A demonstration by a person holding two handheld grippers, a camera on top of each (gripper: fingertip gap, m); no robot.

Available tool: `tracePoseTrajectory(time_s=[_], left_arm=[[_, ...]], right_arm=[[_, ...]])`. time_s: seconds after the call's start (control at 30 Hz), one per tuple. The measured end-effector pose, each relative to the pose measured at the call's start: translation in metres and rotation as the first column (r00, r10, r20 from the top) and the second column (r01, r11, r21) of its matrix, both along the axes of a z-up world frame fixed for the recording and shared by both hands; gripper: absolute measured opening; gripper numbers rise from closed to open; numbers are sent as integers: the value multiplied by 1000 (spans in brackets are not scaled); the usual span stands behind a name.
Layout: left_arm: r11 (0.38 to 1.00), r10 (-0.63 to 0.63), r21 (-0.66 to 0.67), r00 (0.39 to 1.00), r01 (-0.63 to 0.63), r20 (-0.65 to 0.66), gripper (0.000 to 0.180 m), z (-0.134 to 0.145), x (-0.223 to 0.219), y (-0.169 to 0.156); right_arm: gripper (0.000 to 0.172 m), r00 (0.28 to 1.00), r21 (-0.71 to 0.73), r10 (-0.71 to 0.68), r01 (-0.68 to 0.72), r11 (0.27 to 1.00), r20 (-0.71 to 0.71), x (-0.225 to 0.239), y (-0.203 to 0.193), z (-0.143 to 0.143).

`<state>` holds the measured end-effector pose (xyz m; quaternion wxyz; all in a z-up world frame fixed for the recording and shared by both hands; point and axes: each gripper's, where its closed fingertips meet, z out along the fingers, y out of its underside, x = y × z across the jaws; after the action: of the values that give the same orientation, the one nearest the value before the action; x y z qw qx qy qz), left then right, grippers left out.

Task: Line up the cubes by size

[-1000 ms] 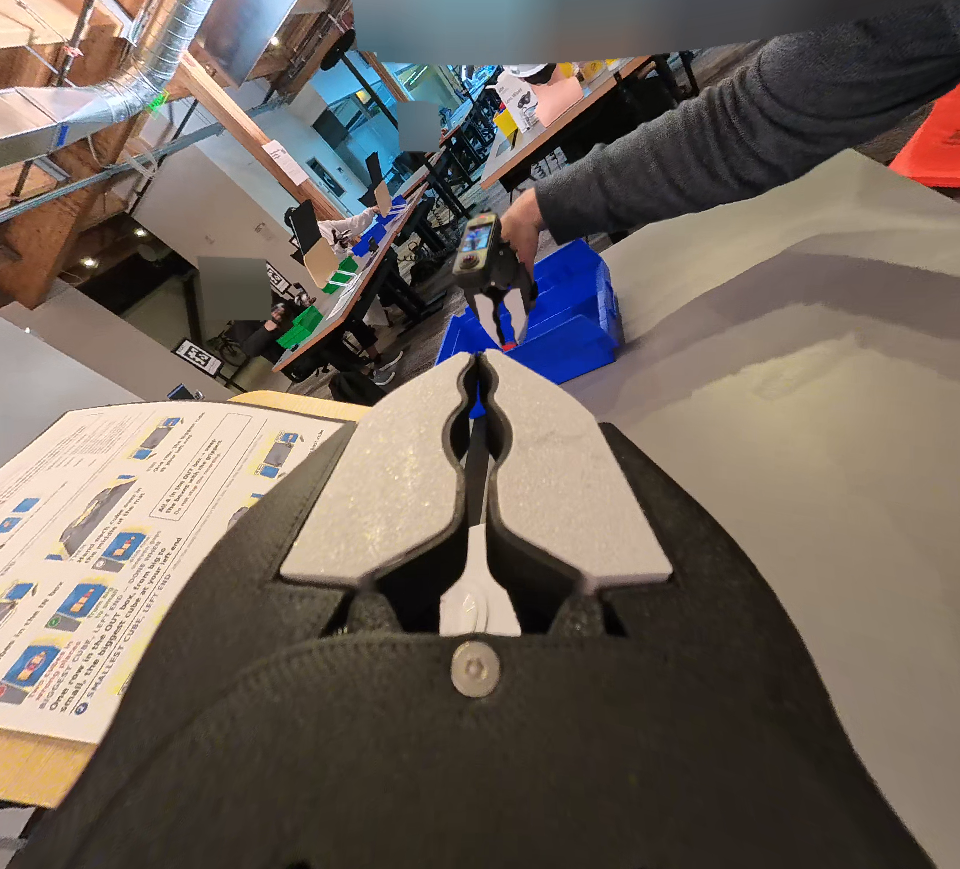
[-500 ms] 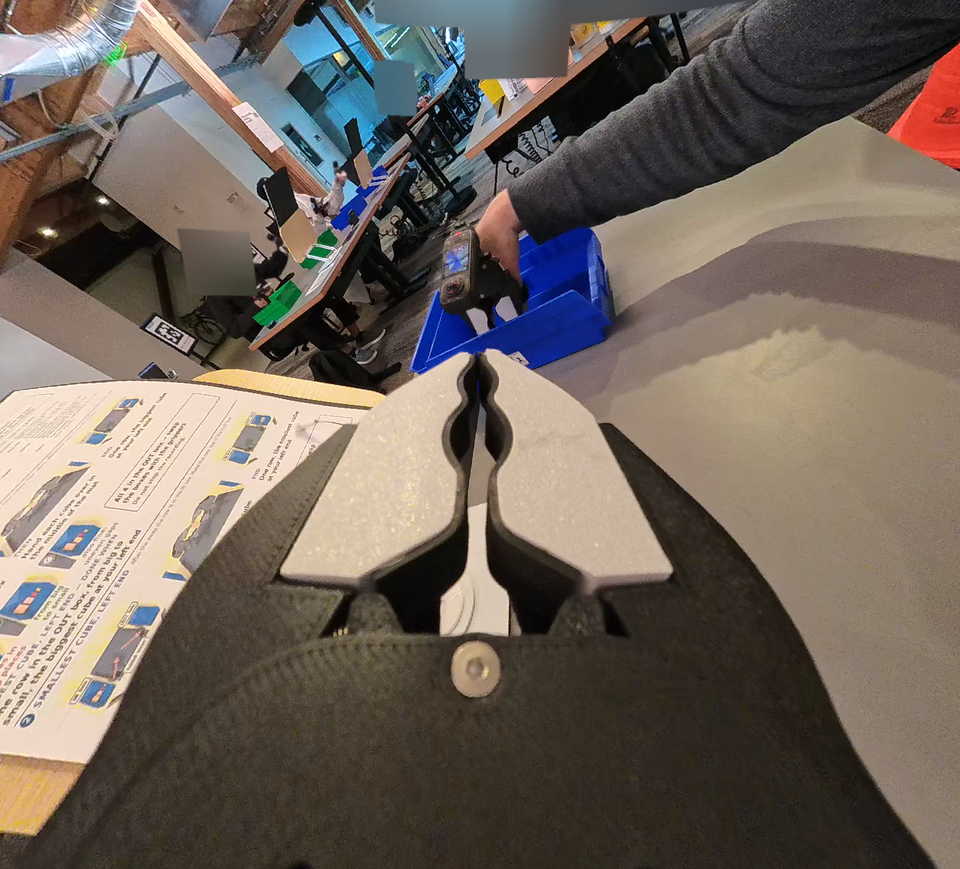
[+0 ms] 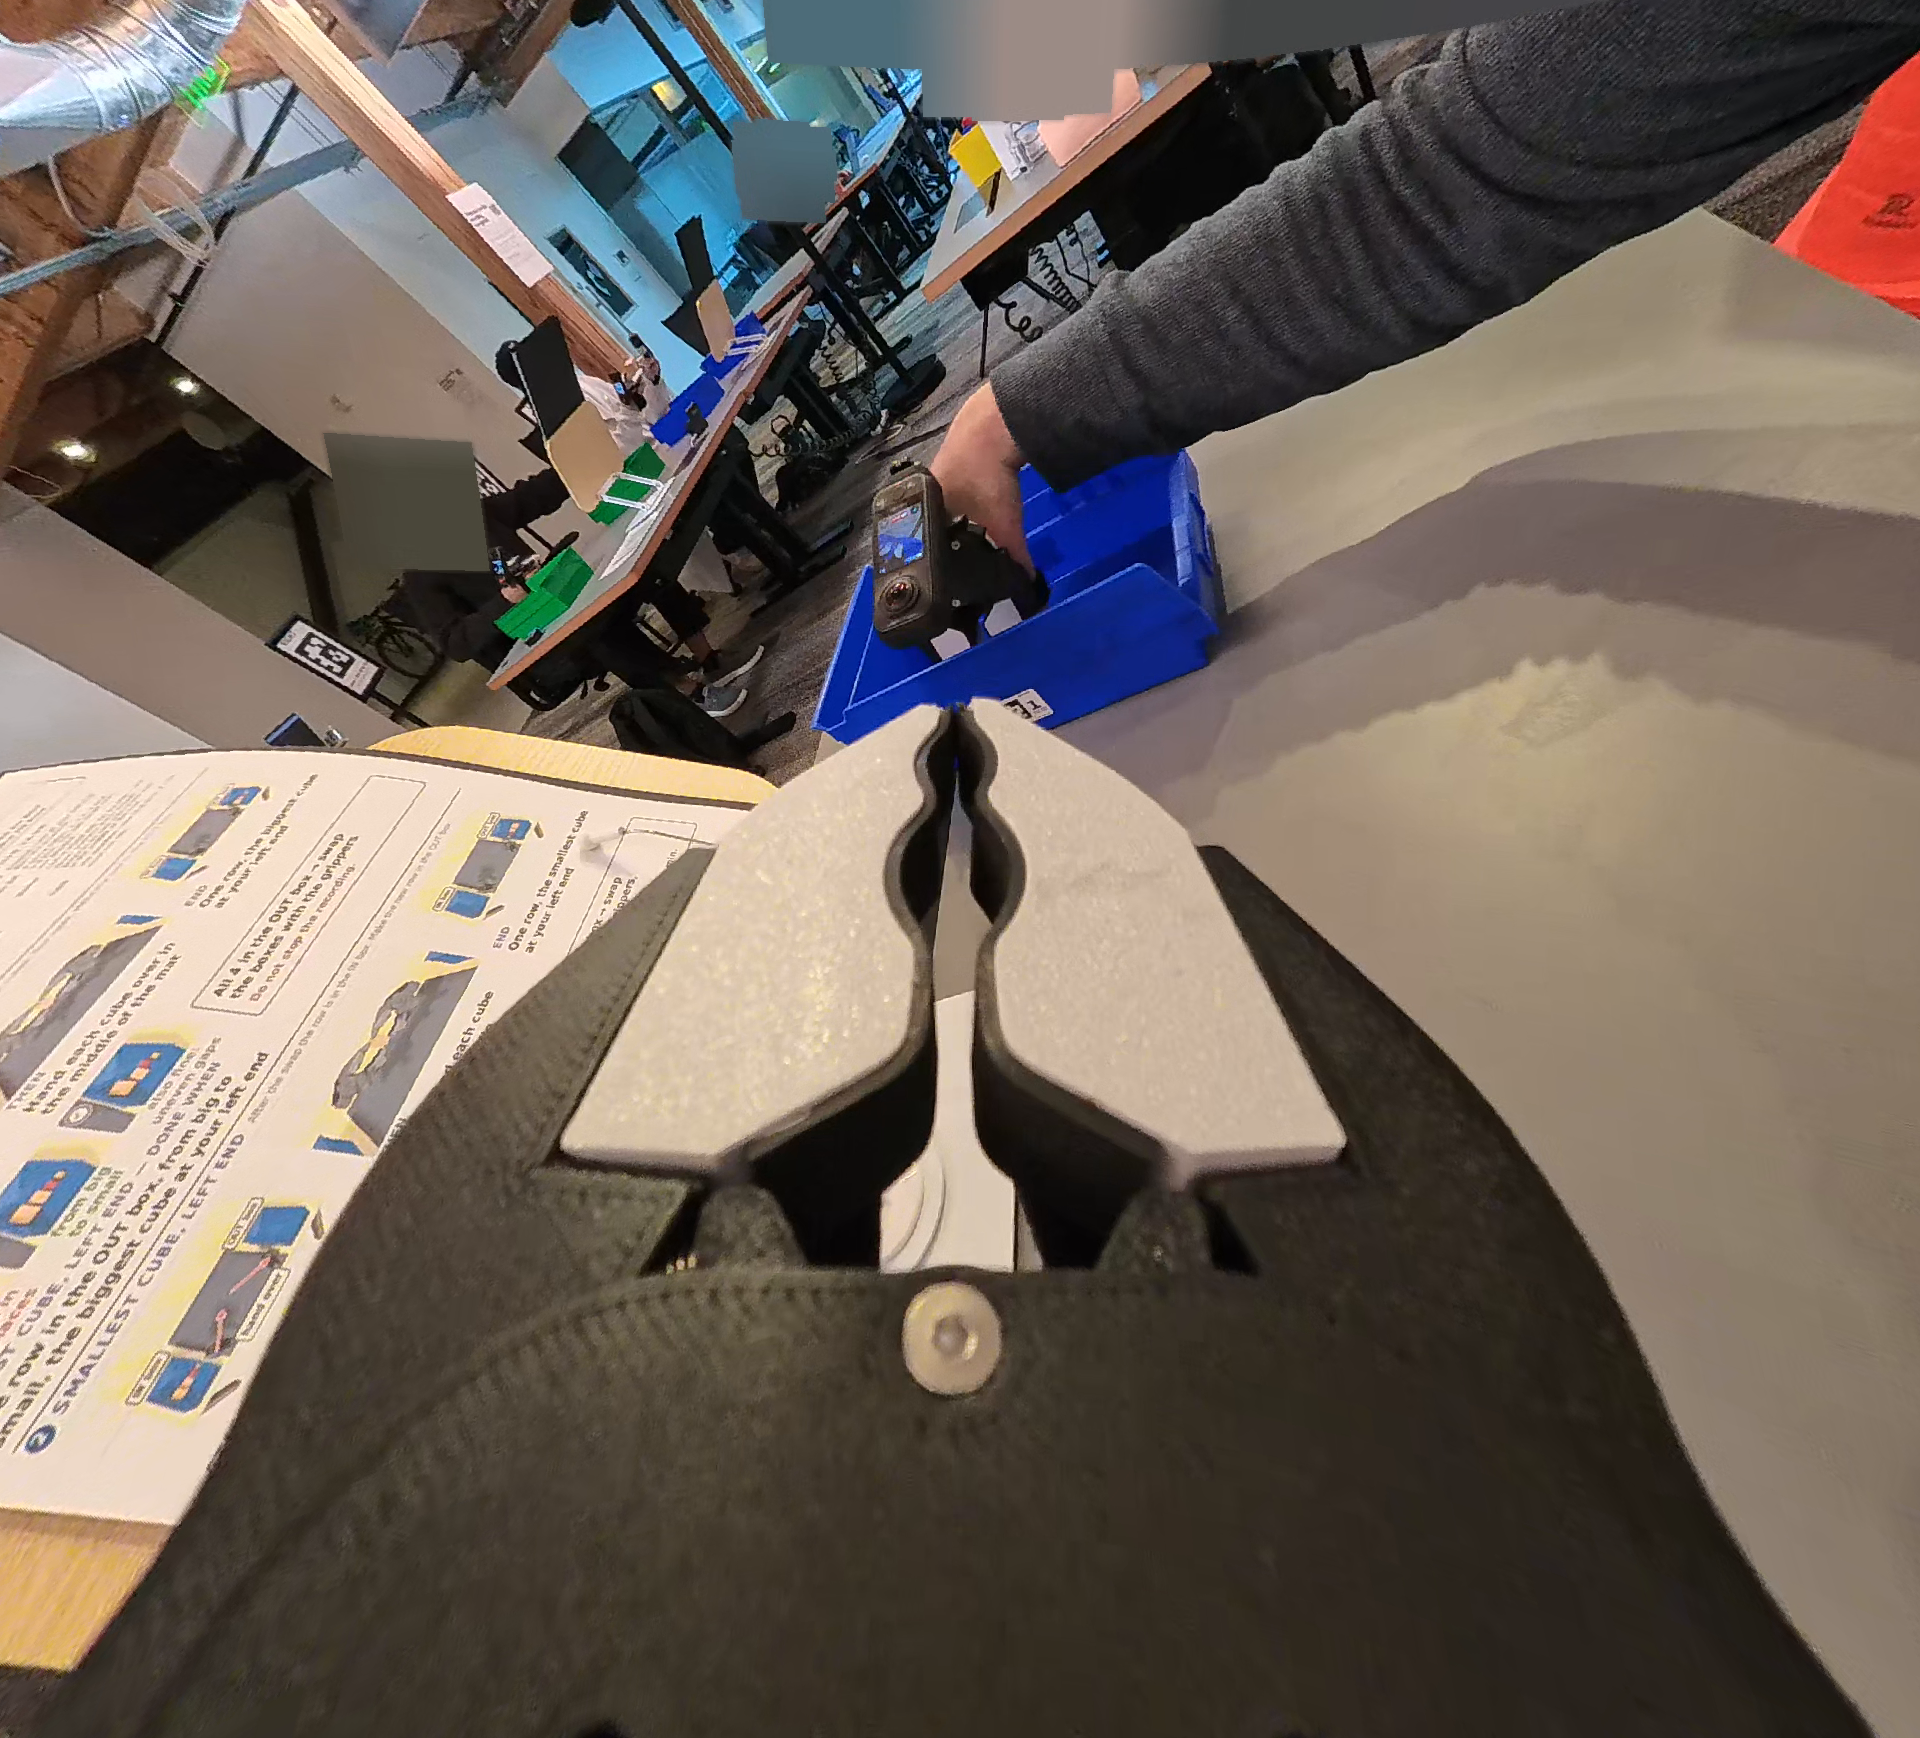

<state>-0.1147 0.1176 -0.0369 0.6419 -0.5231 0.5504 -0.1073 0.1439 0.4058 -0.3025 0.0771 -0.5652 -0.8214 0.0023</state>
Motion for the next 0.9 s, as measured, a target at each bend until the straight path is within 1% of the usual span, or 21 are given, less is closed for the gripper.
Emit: tracePoseTrajectory(time_s=[0.23, 0.33, 0.37, 0.53, 0.63, 0.73, 0.8, 0.9], left_arm=[[1000, 1, 1, 1000, -1, -4, 0, 0, -1, -1], [1000, 1, -1, 1000, -1, -10, 0, -1, -1, -1], [1000, 2, -1, 1000, -2, -13, 0, -1, -1, -1], [1000, -1, 3, 1000, 1, -22, 0, -1, 0, -3], [1000, 4, 13, 1000, -3, -21, 0, 2, -2, -5], [999, 34, 32, 999, -33, -31, 0, 6, -7, -7], [997, 66, 50, 997, -64, -46, 0, 9, -12, -9], [990, 133, 64, 990, -129, -49, 0, 18, -22, -12]], right_arm=[[21, 1000, -13, 6, -6, 1000, 10, -3, -2, -1], [26, 1000, -17, 2, -2, 1000, 13, -3, -2, 0], [29, 1000, -11, -2, 2, 1000, 11, -3, -1, 1], [32, 1000, 46, -29, 29, 999, 4, 3, 6, 17], [30, 997, 127, -70, 74, 989, -38, 9, 10, 44], [25, 984, 279, -116, 149, 949, -134, 13, 9, 90], [21, 968, 384, -114, 195, 903, -222, 10, -5, 127], [19, 937, 510, -7, 197, 837, -350, -16, -52, 174]])
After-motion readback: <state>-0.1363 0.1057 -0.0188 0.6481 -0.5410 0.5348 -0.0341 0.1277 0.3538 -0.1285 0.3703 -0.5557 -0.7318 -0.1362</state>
